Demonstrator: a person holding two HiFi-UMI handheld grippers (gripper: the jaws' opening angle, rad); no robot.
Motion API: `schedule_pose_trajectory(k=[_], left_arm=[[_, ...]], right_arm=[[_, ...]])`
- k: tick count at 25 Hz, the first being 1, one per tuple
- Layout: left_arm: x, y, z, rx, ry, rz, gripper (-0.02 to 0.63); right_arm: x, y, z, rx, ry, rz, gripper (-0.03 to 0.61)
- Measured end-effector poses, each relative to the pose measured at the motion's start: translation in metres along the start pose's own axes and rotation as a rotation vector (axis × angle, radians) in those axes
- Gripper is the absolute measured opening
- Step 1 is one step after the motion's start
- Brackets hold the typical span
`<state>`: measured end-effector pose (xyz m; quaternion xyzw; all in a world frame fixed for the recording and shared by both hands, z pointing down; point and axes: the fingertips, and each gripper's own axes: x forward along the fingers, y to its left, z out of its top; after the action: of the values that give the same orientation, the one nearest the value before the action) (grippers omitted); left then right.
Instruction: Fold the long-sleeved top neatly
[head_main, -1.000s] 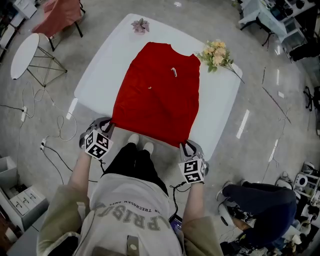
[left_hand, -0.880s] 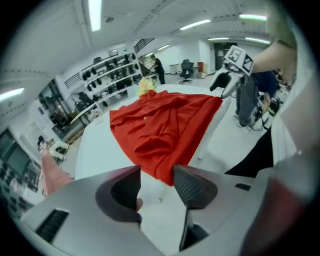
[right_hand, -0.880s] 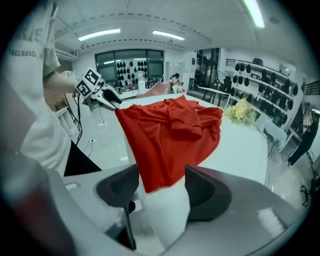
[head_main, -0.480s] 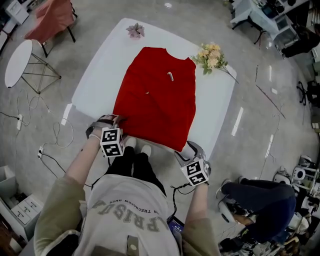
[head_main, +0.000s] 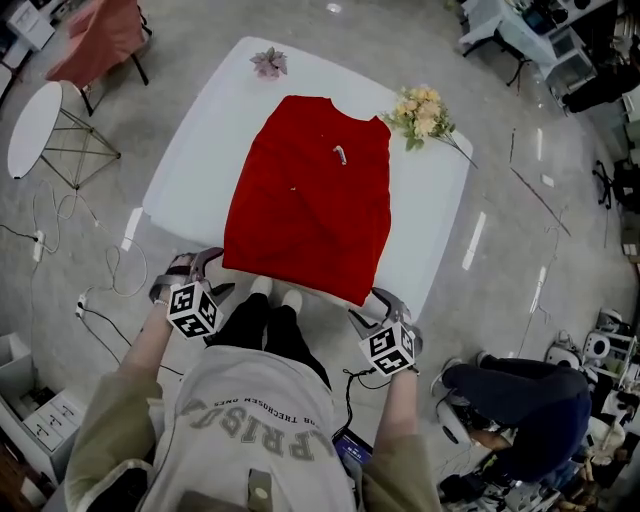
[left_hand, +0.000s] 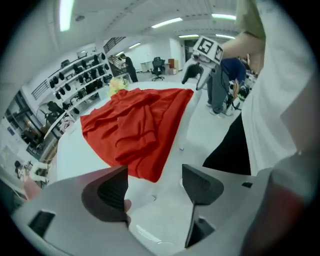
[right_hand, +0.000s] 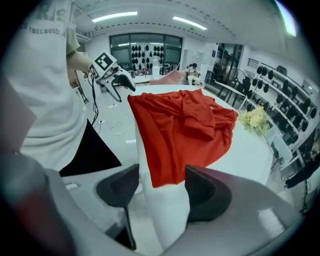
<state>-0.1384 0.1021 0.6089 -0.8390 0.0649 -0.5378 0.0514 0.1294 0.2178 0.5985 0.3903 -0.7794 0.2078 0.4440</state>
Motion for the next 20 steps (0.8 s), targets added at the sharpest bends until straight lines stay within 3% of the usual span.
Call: schedule_pose_trajectory(k=[3,5,8,12,16,19,20], left_arm=[[0.022,-0.008,-0.004,0.041,0.028,0.016,0.330],[0.030,-0.003,-0.002,0.029,0.032,0.061,0.330],[0.038,0.005,-0.004,0.072,0.067,0.132,0.324],[0.032,0.019,-0.001,0.102,0.062,0.205,0.153],[0.024,0.023,0.003,0.111,0.011,0.177,0.066],[0.016,0.024,0.009,0.060,-0.039,0.115,0.051],[0.013,0.025,0.013,0.039,-0.055,0.094,0.046]], right_arm=[[0.014,0.005,-0.004,-0.020,0.026,0.008,0.275],[0.022,0.006,-0.005,-0.034,0.046,0.015,0.275],[0.030,0.004,-0.007,-0.078,0.087,0.009,0.275],[0.031,0.000,-0.012,-0.122,0.123,0.007,0.254],[0.024,-0.006,-0.010,-0.114,0.111,-0.006,0.142],[0.020,-0.006,-0.006,-0.098,0.098,0.011,0.032],[0.018,-0.006,-0.005,-0.093,0.097,0.023,0.031]])
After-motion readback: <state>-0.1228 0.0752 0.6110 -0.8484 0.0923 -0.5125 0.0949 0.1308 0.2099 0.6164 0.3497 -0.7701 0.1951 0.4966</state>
